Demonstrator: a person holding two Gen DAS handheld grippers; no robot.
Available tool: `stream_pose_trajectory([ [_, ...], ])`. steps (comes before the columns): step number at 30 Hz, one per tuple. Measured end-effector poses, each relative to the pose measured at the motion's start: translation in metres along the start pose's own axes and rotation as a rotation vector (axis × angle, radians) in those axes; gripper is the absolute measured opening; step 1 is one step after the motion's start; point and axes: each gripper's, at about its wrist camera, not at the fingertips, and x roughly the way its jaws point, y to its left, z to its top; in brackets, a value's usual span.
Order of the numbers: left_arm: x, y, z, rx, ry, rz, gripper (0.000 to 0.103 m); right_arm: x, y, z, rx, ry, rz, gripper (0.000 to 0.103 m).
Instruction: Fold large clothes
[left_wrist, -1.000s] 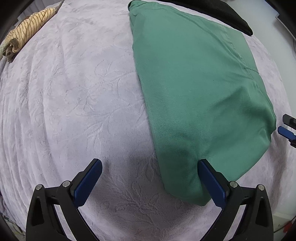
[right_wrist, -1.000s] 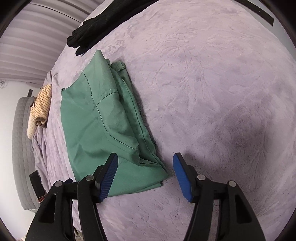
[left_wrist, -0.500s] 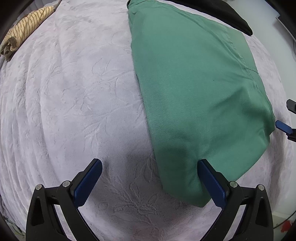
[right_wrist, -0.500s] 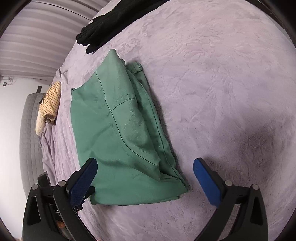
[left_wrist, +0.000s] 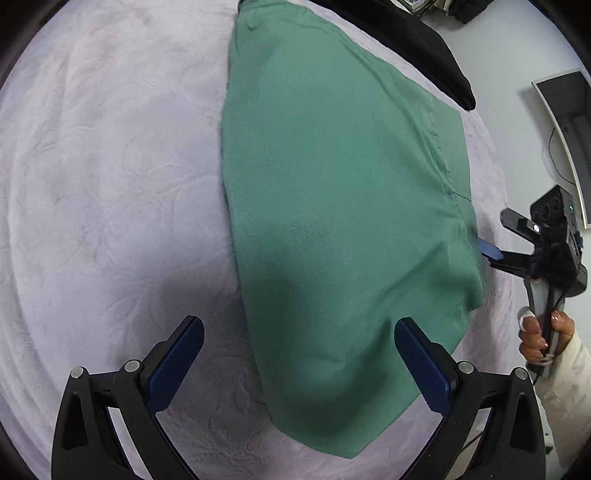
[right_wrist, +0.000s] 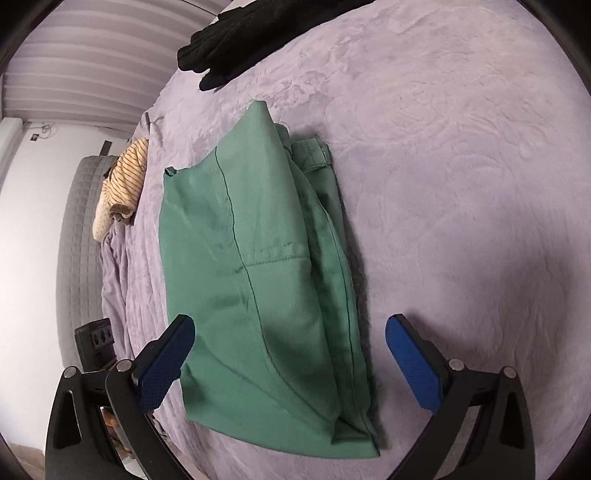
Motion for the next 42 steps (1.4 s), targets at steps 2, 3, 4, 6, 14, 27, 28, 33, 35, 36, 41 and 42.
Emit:
stream_pose_trajectory([
  [2, 0.015, -0.002, -0.001, -0.001, 0.036, -0.043, 0.103, 0.013, -0.007, 0.014, 0.006, 0.027, 0.03, 0.103],
  [3, 0.022, -0.005, -0.001, 0.006, 0.05, -0.053, 0.103, 0.02, -0.01, 0.02, 0.011, 0.039, 0.05, 0.103],
  [4, 0.025, -0.006, -0.004, 0.017, 0.059, -0.056, 0.103, 0.026, -0.013, 0.027, 0.016, 0.049, 0.068, 0.103],
  [6, 0.033, -0.013, -0.002, 0.035, 0.065, -0.055, 0.103, 0.039, -0.016, 0.039, 0.024, 0.063, 0.121, 0.103],
  [14, 0.028, -0.01, 0.0, 0.024, 0.038, -0.034, 0.089, 0.072, -0.006, 0.065, 0.07, 0.065, 0.193, 0.102],
  [27, -0.072, -0.015, -0.029, 0.079, -0.121, -0.196, 0.039, 0.034, 0.028, 0.028, 0.135, -0.015, 0.369, 0.02],
  [28, -0.083, -0.014, -0.035, 0.091, -0.129, -0.2, 0.039, 0.029, 0.037, 0.023, 0.125, -0.019, 0.376, 0.02],
  [33, -0.13, 0.004, -0.082, 0.13, -0.153, -0.216, 0.039, 0.01, 0.079, -0.021, 0.097, -0.05, 0.418, 0.02],
  [35, -0.151, 0.015, -0.108, 0.145, -0.146, -0.199, 0.039, 0.011, 0.093, -0.044, 0.099, -0.05, 0.434, 0.02],
  [36, -0.159, 0.022, -0.12, 0.15, -0.139, -0.187, 0.04, 0.014, 0.099, -0.055, 0.099, -0.045, 0.439, 0.02],
  [41, -0.183, 0.065, -0.188, 0.147, -0.089, -0.096, 0.04, 0.054, 0.128, -0.127, 0.134, -0.003, 0.463, 0.02],
  [42, -0.182, 0.076, -0.199, 0.136, -0.074, -0.063, 0.041, 0.065, 0.13, -0.139, 0.148, 0.01, 0.46, 0.02],
])
